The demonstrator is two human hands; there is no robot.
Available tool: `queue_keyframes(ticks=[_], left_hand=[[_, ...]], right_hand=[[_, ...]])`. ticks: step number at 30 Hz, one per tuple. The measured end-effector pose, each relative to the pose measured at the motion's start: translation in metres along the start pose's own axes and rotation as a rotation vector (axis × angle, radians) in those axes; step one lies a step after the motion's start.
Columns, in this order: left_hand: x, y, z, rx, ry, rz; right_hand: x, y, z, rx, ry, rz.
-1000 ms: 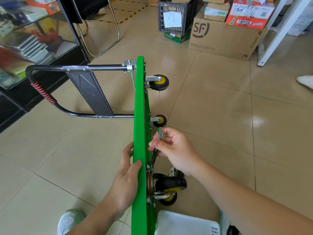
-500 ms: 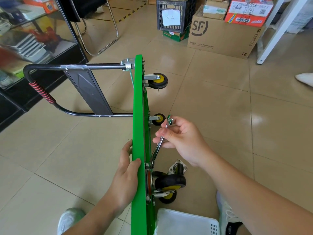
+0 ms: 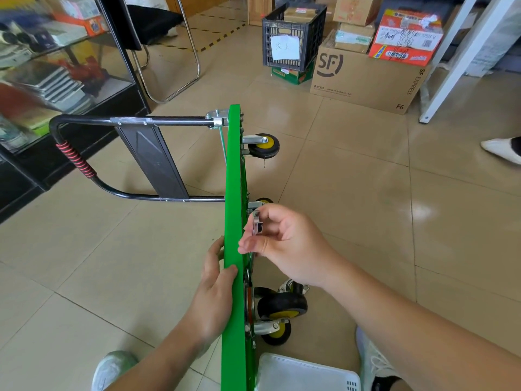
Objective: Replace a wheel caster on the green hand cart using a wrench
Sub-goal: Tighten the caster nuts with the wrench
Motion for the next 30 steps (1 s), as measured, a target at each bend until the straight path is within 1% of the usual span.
queue_keyframes(ticks=[6,15,22,24,27,30], left_hand=[[0.000,0.001,0.001,-0.001,-0.004,-0.003],[0.001,0.004,0.002,0.003,-0.007,0.014],[0.001,-0.003,-0.001,0.035,-0.007,-0.013],[0.001,-0.003,-0.001,0.037,-0.007,-0.017],[0.001,-0.002,-0.001,0.035,-0.005,-0.011],[0.002,-0.001,-0.001,0.038,-0.004,-0.010]], right_hand=[[0.004,0.002,-0.002,-0.031,-0.005,-0.013],[0.008,-0.002,-0.004,-0.027,-0.005,-0.004],[0.017,-0.006,-0.023,-0.130,0.040,-0.044],[0.018,-0.011,-0.028,-0.168,0.024,-0.060],[0.016,-0.012,-0.031,-0.183,-0.039,-0.016],[0.017,-0.011,-0.026,-0.159,-0.016,-0.034]])
Point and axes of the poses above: each hand's wrist, its own z-axis towards the middle knuckle, its own x-axis out of the palm, y = z × x, the point moved 5 cm from there along z, towards the middle knuckle, and after that the axes turned 14 degrees about z, right-handed, at the moved point
